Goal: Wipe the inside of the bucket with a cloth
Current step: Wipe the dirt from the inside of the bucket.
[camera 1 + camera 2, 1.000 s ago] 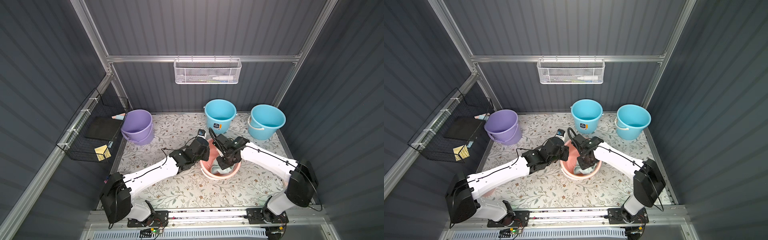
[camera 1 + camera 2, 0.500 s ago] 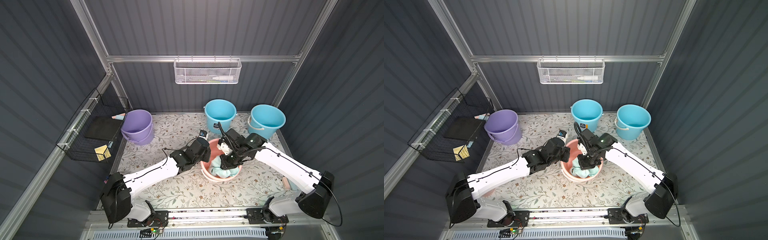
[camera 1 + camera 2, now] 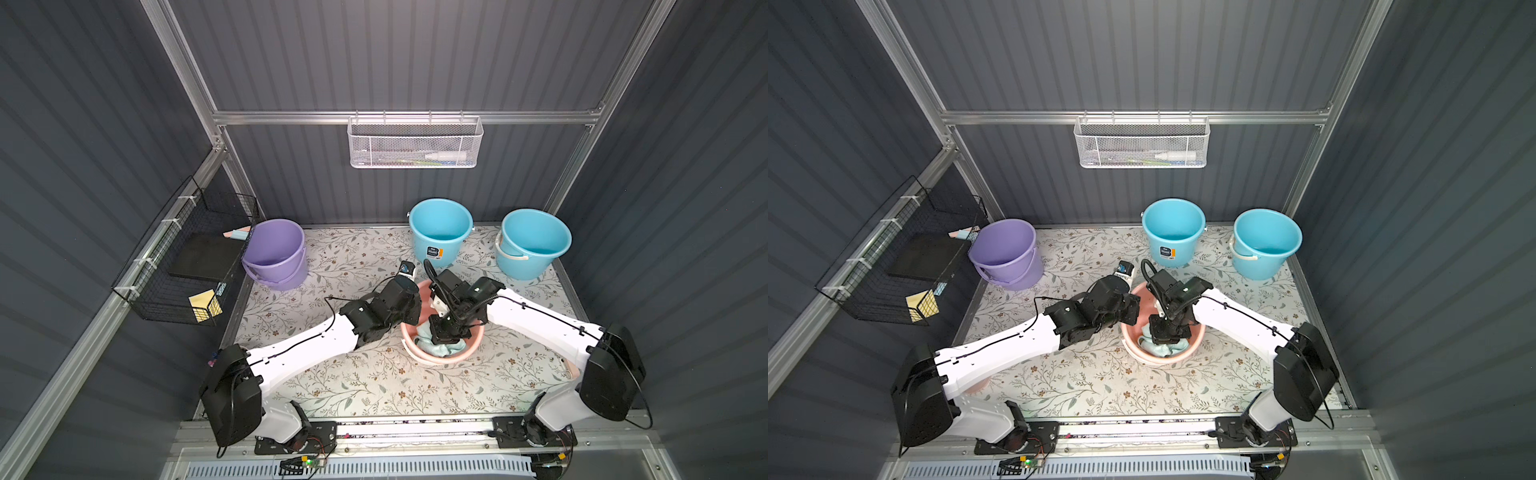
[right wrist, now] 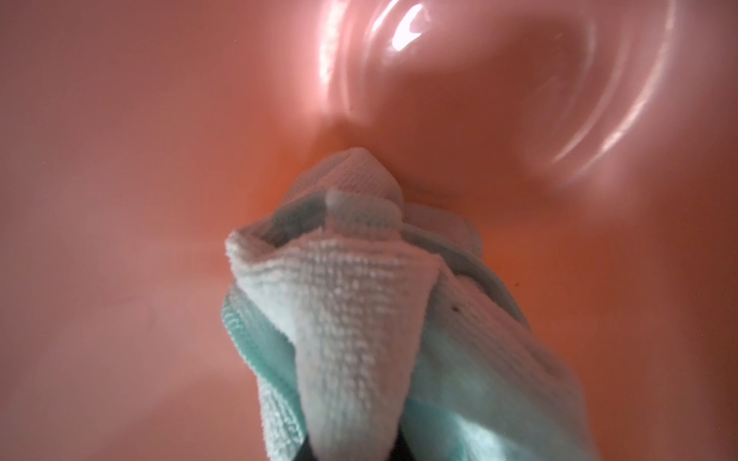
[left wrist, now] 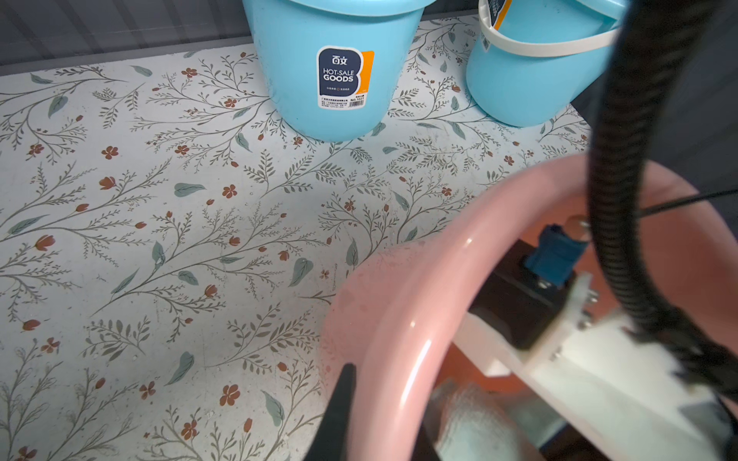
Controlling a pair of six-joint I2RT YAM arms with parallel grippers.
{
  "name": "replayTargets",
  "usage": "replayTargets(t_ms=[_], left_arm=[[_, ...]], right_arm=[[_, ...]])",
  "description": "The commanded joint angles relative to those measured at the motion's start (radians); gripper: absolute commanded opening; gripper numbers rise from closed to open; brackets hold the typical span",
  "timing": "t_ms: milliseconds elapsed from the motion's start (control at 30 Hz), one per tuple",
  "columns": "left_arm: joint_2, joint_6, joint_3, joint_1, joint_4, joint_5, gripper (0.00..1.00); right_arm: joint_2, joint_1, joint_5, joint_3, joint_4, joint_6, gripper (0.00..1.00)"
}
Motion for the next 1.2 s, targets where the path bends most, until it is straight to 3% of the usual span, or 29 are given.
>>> replayTargets(t_ms=[0, 267, 433, 800, 1167], left_arm=[[-0.004, 0.007, 0.032, -0.005, 0.032, 0.012, 0.0], [-0.001, 0.009, 0.028, -0.004, 0.039, 0.022, 0.0], [-0.02, 0.009, 0.026, -0.006, 0.037, 0.008, 0.0], [-0.023, 0.013, 0.02, -0.006, 0.051, 0.0, 0.0], [-0.01, 0.015, 0.009, -0.005, 0.076, 0.004, 0.0]], right_arm=[[0.034, 0.0, 0.161, -0.035, 0.066, 0.067, 0.0], [0.11, 0.008, 0.316, -0.092, 0.222, 0.125, 0.0], [0.117, 0.015, 0.363, -0.084, 0.213, 0.131, 0.0], [-0.099, 0.014, 0.195, -0.016, 0.002, 0.113, 0.0], [-0.255, 0.012, 0.019, 0.031, -0.054, 0.183, 0.0]])
